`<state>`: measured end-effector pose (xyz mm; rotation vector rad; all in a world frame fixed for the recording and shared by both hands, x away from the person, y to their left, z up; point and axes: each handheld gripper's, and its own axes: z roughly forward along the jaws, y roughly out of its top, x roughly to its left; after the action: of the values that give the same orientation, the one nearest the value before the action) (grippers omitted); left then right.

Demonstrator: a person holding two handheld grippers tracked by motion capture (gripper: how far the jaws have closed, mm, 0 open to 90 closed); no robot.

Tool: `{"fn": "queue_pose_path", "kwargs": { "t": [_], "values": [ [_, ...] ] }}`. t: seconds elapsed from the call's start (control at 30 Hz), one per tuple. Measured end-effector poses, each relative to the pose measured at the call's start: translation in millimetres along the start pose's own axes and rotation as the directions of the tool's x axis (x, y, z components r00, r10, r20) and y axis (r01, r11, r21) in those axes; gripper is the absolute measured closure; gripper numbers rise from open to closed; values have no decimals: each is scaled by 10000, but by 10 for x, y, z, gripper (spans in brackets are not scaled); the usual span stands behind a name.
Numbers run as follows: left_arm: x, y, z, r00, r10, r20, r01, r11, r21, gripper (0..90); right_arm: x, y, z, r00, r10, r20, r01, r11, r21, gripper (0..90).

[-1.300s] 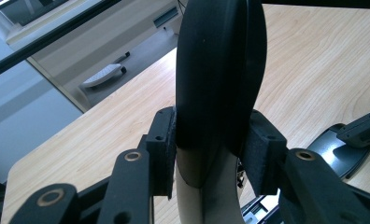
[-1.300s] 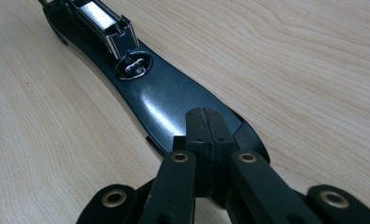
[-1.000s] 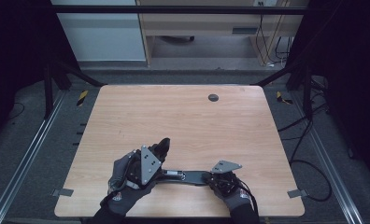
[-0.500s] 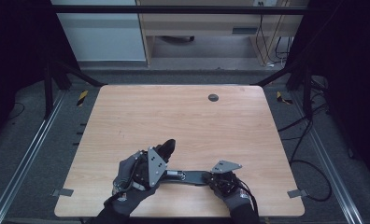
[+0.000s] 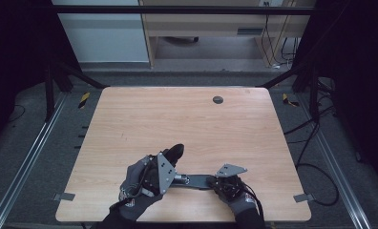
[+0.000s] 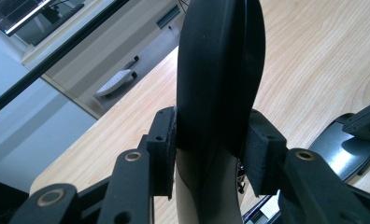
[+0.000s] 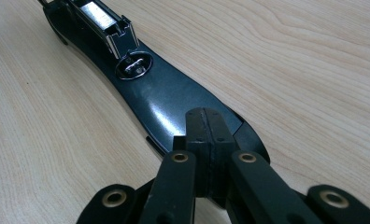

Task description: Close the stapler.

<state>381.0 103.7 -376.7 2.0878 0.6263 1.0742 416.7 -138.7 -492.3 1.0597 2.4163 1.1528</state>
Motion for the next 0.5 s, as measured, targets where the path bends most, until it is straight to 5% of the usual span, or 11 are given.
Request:
{"fn": "queue_pose_path", "kwargs": {
  "t": [0.5],
  "values": [
    [-146, 39, 78, 9981, 611, -103, -610, 9981, 113, 586, -2, -1, 3, 10000, -1, -69, 0, 10000, -37, 900]
  ]
}}
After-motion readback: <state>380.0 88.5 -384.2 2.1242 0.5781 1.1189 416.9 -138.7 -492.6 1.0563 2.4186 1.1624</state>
